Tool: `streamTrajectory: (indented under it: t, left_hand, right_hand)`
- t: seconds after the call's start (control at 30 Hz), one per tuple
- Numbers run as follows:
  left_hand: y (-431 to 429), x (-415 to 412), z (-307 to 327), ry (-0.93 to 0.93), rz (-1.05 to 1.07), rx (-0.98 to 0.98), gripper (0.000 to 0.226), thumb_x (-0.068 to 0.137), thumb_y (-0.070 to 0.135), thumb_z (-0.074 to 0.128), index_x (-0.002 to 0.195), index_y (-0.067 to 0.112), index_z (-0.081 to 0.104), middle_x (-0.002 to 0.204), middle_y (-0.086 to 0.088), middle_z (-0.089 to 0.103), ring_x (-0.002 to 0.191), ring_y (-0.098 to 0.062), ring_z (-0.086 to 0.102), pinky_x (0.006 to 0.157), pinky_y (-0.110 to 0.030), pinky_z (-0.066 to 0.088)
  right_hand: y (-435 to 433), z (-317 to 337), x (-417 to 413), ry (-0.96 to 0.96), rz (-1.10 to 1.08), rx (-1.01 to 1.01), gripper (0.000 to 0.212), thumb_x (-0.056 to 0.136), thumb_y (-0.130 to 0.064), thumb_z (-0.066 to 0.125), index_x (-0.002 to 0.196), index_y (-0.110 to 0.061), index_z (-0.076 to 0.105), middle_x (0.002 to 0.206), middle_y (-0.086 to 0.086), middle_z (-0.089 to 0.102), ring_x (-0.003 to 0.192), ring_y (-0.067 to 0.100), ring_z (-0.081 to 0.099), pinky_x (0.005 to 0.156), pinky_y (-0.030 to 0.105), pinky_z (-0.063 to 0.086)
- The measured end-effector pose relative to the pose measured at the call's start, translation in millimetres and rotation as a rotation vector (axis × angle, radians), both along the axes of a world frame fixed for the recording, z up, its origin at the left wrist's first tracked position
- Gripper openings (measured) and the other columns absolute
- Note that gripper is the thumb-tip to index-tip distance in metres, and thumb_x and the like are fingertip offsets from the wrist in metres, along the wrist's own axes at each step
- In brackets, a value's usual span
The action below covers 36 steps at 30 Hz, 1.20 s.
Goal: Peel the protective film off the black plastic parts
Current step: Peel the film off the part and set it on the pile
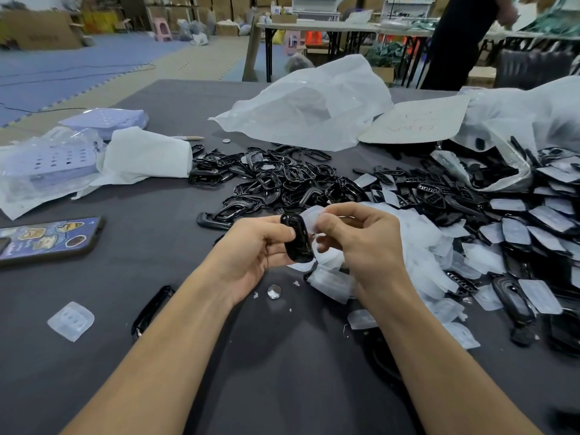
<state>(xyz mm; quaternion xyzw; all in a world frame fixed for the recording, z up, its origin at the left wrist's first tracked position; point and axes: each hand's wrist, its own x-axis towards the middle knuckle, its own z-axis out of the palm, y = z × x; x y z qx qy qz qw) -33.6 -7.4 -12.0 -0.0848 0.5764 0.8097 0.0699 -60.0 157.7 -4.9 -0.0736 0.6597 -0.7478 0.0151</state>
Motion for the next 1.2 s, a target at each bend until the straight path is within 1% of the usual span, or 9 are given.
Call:
streamTrajectory:
  t: [0.13,0.27,0.4,0.47,0.57,0.7,0.83,0.97,1.2]
  left_hand:
    - [2.9,0.0,-1.9,0.027,-0.011,-0.014,0.040,0.092,-0.009,0.052,0.072,0.010,0.082,0.081,-0.009,0.074,0.047,-0.004,0.052,0.065,-0.026,0.062]
    - [4.4,-1.0,-3.2,0.055,0.070,-0.068,0.030,0.090,-0.009,0.057,0.081,0.006,0.081,0.089,-0.015,0.079,0.067,-0.018,0.071,0.066,-0.028,0.063]
    - [8.2,-1.7,-7.3,0.043,0.148,-0.135,0.032,0.088,-0.013,0.060,0.076,0.007,0.082,0.081,-0.013,0.078,0.066,-0.021,0.072,0.059,-0.027,0.062]
    - [10.1,-1.8,-10.0,0.053,0.193,-0.236,0.021,0.087,-0.011,0.062,0.087,-0.001,0.080,0.088,-0.021,0.076,0.075,-0.027,0.068,0.062,-0.030,0.061]
    - [11.6,-2.5,-12.7,0.082,0.243,-0.309,0.024,0.087,-0.009,0.065,0.090,0.006,0.082,0.093,-0.021,0.079,0.076,-0.027,0.070,0.075,-0.042,0.061]
    - [10.1,-2.9,-12.6,0.108,0.247,-0.342,0.023,0.087,-0.004,0.071,0.093,0.014,0.084,0.088,-0.013,0.081,0.073,-0.024,0.073,0.069,-0.035,0.056]
    - [9.0,-0.9,-12.6,0.109,0.203,-0.340,0.014,0.082,0.007,0.081,0.092,0.015,0.084,0.088,-0.015,0.080,0.081,-0.033,0.075,0.066,-0.033,0.061]
    - [8.4,-2.6,-16.1,0.093,0.243,-0.390,0.032,0.081,-0.005,0.066,0.090,0.020,0.084,0.087,-0.011,0.081,0.083,-0.033,0.077,0.086,-0.056,0.062]
    - [12.5,-0.9,-15.9,0.115,0.174,-0.368,0.025,0.084,-0.002,0.072,0.091,0.019,0.085,0.086,-0.015,0.080,0.074,-0.026,0.069,0.075,-0.043,0.055]
  right_hand:
    - [0.1,2.0,-0.8,-0.042,-0.010,-0.003,0.014,0.080,0.000,0.076,0.070,-0.010,0.077,0.062,0.011,0.067,0.041,0.013,0.046,0.052,0.027,0.046]
    - [0.6,-1.5,-3.9,-0.057,-0.096,-0.014,0.022,0.085,-0.004,0.076,0.068,-0.018,0.077,0.051,0.006,0.054,0.044,0.013,0.044,0.046,0.016,0.038]
    - [3.8,0.3,-5.2,-0.037,-0.103,-0.155,0.024,0.087,-0.007,0.068,0.066,-0.018,0.070,0.063,0.015,0.067,0.049,0.020,0.053,0.053,0.025,0.049]
    - [5.4,0.7,-4.9,0.038,-0.103,-0.086,0.020,0.088,-0.015,0.073,0.069,-0.019,0.069,0.065,0.013,0.070,0.054,0.022,0.059,0.060,0.030,0.055]
    - [6.8,-1.4,-5.9,0.107,-0.085,0.113,0.019,0.081,0.003,0.070,0.075,-0.015,0.069,0.060,0.006,0.067,0.053,0.018,0.058,0.058,0.028,0.052]
    - [9.3,-0.5,-4.4,0.080,0.074,0.208,0.026,0.080,0.009,0.069,0.093,-0.014,0.068,0.061,0.006,0.067,0.057,0.017,0.056,0.055,0.019,0.045]
    - [11.3,1.1,-4.9,0.093,0.125,0.197,0.013,0.079,0.008,0.074,0.080,-0.004,0.069,0.065,0.011,0.069,0.056,0.019,0.057,0.058,0.029,0.047]
    - [13.9,3.7,-7.1,0.145,0.162,0.239,0.025,0.078,0.011,0.073,0.073,-0.013,0.080,0.068,0.002,0.071,0.065,0.009,0.059,0.063,0.021,0.048]
    - [6.3,-3.7,-5.5,0.189,0.054,0.341,0.020,0.077,-0.001,0.084,0.076,-0.021,0.083,0.072,-0.005,0.077,0.071,0.010,0.074,0.072,0.026,0.059]
